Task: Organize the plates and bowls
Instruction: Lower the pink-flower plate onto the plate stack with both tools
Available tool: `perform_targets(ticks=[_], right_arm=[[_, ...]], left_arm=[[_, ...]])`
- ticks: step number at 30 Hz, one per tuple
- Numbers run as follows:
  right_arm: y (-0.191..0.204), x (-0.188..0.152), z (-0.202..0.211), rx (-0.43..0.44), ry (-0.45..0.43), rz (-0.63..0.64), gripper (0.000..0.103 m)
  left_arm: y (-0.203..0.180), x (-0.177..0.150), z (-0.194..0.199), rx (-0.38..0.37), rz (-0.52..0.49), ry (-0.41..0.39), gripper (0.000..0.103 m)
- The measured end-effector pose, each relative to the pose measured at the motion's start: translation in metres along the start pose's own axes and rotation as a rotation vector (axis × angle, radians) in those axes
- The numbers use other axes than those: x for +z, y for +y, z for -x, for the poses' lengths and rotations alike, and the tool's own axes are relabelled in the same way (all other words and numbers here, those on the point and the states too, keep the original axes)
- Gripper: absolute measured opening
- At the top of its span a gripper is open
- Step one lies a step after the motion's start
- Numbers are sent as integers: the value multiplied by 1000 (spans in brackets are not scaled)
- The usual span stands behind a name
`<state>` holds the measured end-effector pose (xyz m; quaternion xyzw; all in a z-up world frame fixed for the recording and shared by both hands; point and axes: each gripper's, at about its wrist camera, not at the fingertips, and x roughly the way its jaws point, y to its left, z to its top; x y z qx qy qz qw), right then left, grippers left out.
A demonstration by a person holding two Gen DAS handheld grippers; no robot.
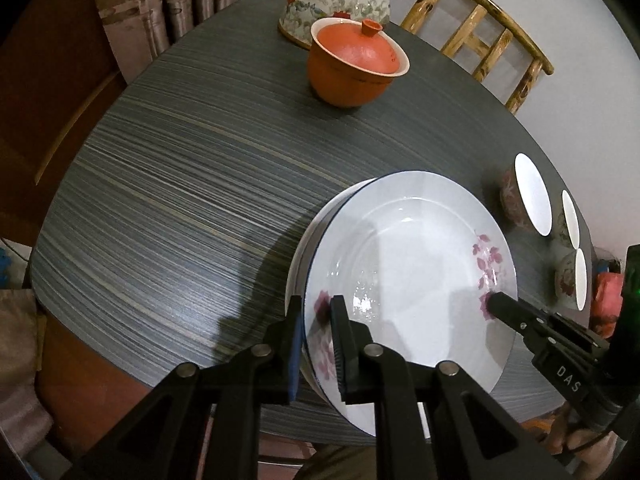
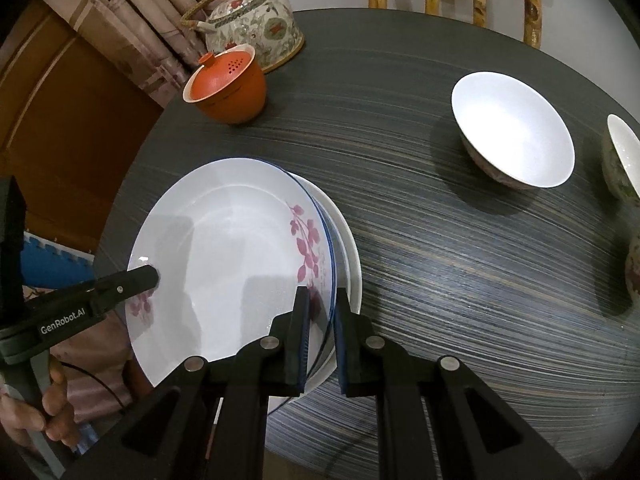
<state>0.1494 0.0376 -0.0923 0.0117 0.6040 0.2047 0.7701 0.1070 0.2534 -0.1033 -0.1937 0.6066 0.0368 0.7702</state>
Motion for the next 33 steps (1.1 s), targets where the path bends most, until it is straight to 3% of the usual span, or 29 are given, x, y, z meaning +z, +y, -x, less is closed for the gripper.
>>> perform_targets(ticks=[16,33], right_arm=[[3,-1,-13,-12,17,-1,12],[5,-3,-13,-12,5,0,15]], left_arm=[[-8,-4,-9,91,-78,-39,17],[-9,-4,-15,143,-68,-43,17]])
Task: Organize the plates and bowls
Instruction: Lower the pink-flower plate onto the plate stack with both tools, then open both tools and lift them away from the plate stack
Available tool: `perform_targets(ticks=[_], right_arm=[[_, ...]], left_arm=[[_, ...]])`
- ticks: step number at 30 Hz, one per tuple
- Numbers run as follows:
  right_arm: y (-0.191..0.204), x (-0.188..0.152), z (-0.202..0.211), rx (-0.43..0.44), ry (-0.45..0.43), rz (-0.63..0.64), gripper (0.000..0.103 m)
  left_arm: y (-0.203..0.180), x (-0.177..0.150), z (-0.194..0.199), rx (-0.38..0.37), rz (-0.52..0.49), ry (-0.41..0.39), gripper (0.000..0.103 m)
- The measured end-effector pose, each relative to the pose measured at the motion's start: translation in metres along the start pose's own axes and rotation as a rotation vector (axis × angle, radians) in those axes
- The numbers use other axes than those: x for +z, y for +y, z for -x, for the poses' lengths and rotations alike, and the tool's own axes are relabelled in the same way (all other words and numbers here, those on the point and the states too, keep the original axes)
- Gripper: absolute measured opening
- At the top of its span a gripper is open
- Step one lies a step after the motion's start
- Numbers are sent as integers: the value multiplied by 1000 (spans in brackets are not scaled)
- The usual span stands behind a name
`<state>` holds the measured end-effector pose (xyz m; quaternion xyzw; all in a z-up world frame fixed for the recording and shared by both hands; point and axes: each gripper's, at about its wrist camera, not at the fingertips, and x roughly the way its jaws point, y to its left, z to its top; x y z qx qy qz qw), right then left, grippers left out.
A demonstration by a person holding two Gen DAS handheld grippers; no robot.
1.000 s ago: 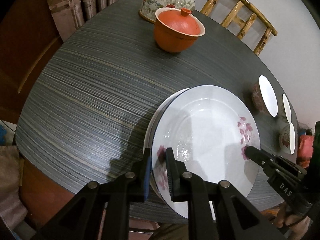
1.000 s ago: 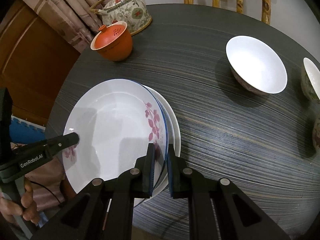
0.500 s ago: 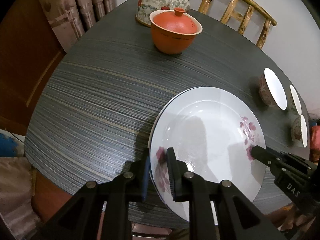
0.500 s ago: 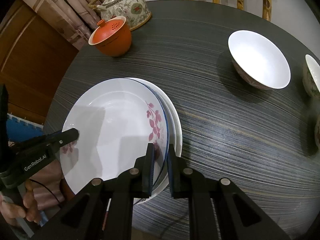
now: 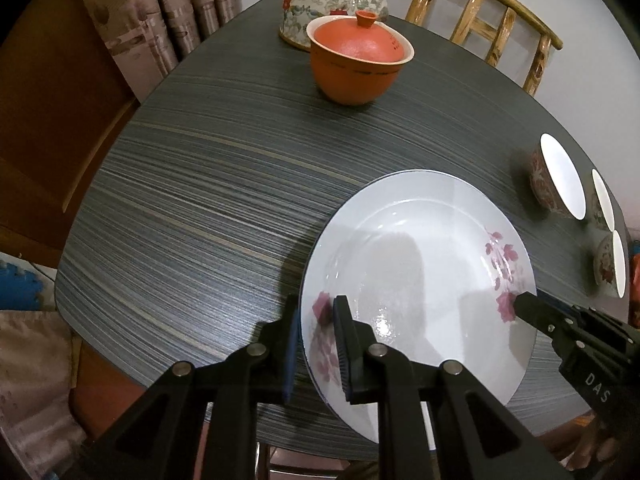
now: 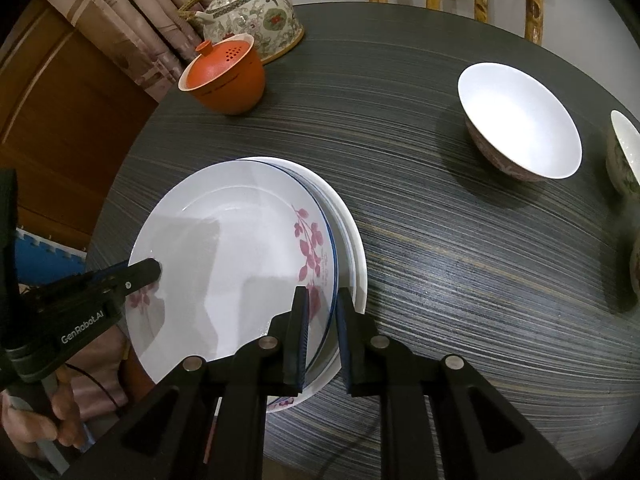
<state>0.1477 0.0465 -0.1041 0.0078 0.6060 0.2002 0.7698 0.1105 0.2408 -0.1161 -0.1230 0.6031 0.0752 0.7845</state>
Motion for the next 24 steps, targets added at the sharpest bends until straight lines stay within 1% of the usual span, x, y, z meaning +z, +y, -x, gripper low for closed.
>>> perform_targets(ticks=[5,6,7,8,12,17,20,24], right_arm=[[3,2,2,-21,9,16,15],[3,2,3,-29,9,19,18],[3,2,3,-45,9,25,23],[3,2,4,-55,7,28,24],[4,0,5,-56,-2,49,24],[2,0,5,-46,-5,38,26],[1,-1,6,-41,-7,33,26],[1,-4,6,-36,-9,31,26]], left_arm=[[-4,-1,1,28,-19,-7,17],[-5,-2,1,32,-19,-9,17],[-5,-2,1,29,-17,-13,17],[-5,-2,1,29,-15,-14,17],[-3,-3,2,24,-9,-19,17],[-1,-5,6,8,-4,-35,17],[-2,-5,10,19,-6,-55,17],[-7,-9,16,59,-38,-86,17]])
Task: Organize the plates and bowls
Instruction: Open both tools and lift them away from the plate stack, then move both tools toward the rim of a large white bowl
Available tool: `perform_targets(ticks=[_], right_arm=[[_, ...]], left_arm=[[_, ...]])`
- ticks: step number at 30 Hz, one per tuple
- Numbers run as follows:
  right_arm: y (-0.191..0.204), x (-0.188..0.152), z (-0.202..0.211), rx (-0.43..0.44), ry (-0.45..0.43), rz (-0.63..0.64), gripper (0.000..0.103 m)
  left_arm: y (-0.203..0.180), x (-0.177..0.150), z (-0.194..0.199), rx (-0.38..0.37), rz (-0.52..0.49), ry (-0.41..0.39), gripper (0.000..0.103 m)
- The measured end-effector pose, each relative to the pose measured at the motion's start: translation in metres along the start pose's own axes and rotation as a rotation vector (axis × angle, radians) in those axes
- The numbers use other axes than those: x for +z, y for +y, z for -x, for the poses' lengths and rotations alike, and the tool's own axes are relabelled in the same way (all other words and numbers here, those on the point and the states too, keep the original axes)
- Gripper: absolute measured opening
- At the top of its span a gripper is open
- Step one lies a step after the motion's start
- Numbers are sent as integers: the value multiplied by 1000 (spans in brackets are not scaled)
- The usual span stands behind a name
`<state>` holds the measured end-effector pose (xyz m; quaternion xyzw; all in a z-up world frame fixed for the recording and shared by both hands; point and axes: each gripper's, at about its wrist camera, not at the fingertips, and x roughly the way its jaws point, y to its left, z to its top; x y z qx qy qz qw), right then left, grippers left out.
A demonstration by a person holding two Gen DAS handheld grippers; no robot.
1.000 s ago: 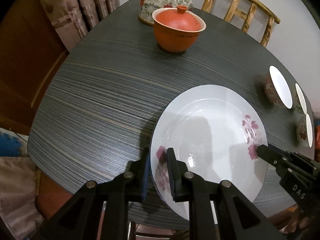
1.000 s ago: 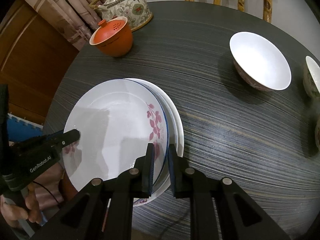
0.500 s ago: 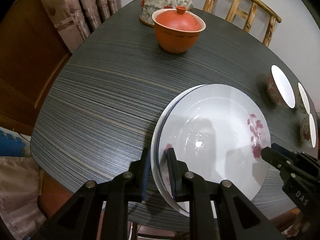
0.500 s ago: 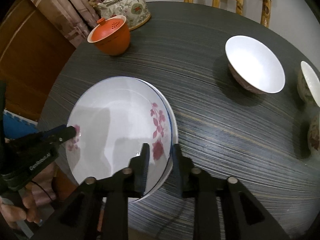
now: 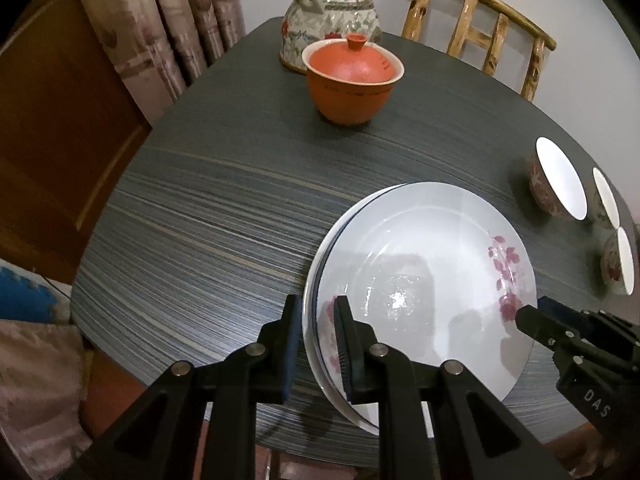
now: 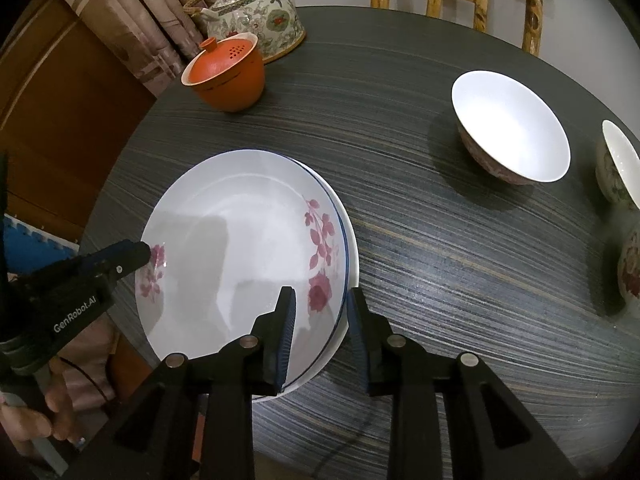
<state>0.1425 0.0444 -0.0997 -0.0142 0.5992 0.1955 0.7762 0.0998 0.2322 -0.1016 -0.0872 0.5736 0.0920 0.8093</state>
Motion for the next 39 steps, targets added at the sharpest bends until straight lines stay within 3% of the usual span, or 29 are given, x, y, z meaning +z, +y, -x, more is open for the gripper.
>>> perform_targets(ticks=[7,20,25,39], right_arm=[[-8,-9,5,27,-28,-25,33],[-44,-27,32,34,-74,-83,33],[-76,-40,52,16,-97,-125,33],[-193,-87,116,-122,-163,-276,33]], left_arm=[[-3,-5,7,16,-1,-14,17],[-41,-11,33,-15,-29,-68,26],[-76,-9,43,-45,-75,-86,33],[-213,-17,47,-175,-271,-55,33]])
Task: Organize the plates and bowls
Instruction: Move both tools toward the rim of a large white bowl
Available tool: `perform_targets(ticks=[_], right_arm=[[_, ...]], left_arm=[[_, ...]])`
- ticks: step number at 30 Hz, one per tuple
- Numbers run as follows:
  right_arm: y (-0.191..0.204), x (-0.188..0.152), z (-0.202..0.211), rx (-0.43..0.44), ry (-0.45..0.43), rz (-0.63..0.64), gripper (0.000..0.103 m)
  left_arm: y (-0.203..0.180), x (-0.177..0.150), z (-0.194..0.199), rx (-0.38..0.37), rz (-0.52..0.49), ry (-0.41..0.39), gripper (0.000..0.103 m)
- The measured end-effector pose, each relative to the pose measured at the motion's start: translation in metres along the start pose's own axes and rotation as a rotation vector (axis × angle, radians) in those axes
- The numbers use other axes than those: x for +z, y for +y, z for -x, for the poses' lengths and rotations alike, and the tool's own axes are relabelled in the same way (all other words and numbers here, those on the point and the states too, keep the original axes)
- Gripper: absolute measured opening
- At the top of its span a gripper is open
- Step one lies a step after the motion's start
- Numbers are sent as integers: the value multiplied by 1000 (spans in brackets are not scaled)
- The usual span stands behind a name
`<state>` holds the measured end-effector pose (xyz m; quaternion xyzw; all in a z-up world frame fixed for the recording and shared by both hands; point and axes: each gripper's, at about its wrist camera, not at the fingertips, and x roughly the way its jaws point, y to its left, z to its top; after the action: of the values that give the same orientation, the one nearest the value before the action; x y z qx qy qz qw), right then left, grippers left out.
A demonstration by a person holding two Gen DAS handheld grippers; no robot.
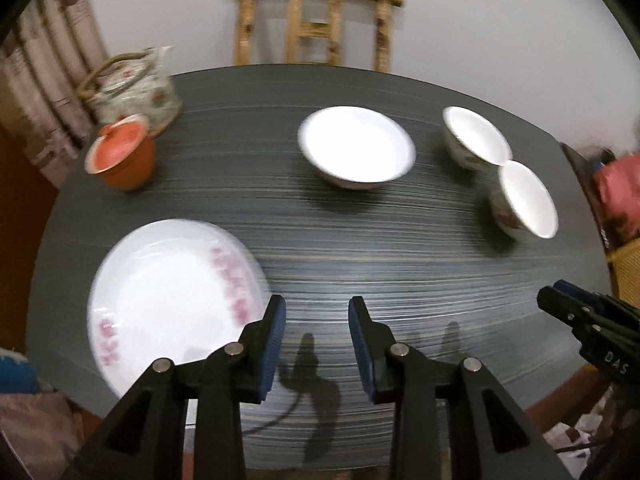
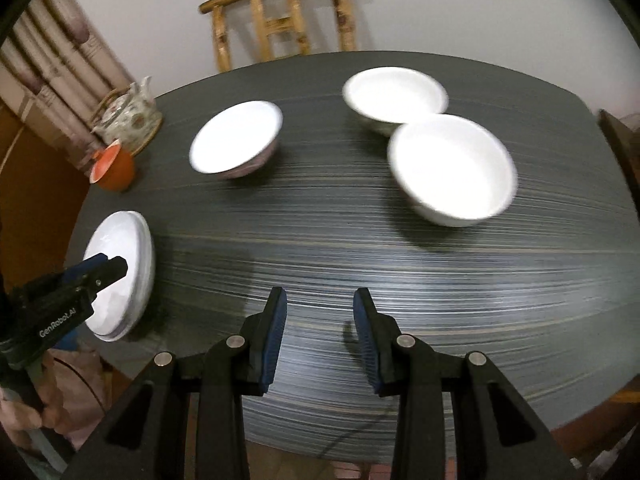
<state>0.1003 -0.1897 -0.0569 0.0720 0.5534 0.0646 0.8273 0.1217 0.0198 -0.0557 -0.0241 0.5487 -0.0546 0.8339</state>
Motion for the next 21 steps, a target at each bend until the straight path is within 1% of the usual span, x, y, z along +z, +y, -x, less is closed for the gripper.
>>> perform_targets(ticks=[2,3,4,6,8,13,16,21], right_arm=[[-16,0,4,-22,-8,-9,33],[-23,1,4,-31,-11,-12,33],[-32,3,6,-41,-13,-21,33],[-47,7,7,-52,-18,-41,33],[-63,10,9,-67,-24,-59,33],[-93,21,6,-99,-31,-85,33],[-107,32,0,-119,-19,-81,33],[-121,53,-12,-141,-10,-59,33]], left_arm=[[-15,7,-3,-17,-13,6,35],[-20,9,-4,-24,-19,11,37],[-27,13,-6,-30,-27,15,41],[-42,20,-7,-32,-48,11,42],[-57,28,-11,-31,-69,13,46],[-90,52,-25,-53,-77,29,47],[-111,65,-33,-56,-80,33,47],[-134,85,-49,-58,-63,36,47]])
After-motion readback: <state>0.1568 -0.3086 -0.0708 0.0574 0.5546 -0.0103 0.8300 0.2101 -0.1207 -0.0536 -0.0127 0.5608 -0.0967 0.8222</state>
